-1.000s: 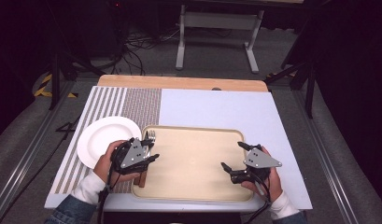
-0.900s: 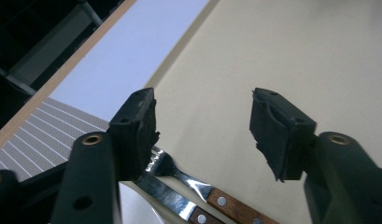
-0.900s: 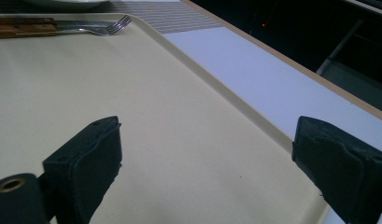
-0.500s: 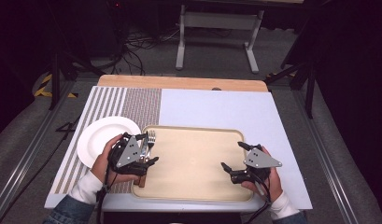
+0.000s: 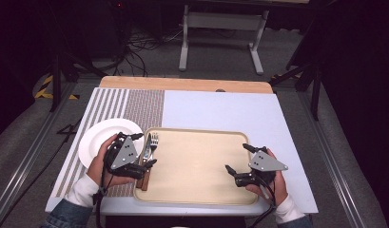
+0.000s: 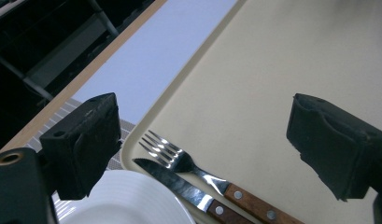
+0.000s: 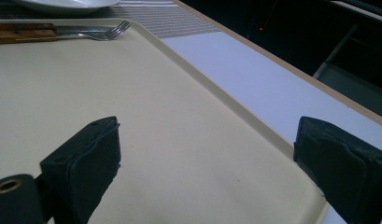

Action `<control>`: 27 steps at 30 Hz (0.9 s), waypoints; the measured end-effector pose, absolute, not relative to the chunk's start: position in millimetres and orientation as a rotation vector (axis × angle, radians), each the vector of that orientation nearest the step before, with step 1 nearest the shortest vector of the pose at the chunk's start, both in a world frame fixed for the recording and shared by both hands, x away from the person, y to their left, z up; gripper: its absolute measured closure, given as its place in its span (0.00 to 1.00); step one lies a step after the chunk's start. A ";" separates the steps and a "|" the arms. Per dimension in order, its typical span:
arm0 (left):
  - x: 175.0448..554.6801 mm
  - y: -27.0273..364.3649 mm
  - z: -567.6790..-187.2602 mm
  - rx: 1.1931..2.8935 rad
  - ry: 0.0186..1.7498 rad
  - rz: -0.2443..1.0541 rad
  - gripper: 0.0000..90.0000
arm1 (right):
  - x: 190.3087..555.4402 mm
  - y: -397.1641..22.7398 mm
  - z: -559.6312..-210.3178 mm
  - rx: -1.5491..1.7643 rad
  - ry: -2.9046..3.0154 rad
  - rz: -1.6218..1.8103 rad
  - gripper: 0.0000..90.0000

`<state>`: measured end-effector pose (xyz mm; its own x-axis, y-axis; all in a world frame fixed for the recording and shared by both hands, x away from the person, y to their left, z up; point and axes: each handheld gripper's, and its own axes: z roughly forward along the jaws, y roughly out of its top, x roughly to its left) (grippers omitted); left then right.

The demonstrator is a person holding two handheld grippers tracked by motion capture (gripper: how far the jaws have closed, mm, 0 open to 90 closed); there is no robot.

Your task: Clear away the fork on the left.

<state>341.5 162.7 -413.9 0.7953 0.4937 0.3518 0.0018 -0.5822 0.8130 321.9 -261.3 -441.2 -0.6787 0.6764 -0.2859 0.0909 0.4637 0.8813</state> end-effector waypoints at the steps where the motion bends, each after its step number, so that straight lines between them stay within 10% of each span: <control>1: 341.7 163.7 -413.8 2.099 0.366 0.706 0.12 | 321.9 -261.4 -441.1 0.636 2.085 1.204 0.09; 27: 333.9 196.6 -412.2 2.077 0.399 0.759 0.10 | 320.9 -264.6 -437.6 0.662 2.034 1.214 0.07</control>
<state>333.9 196.6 -412.2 0.7631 0.5306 0.3690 0.0035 -0.5743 0.8186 320.9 -264.6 -437.6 -0.6477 0.7064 -0.2854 0.0844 0.4389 0.8946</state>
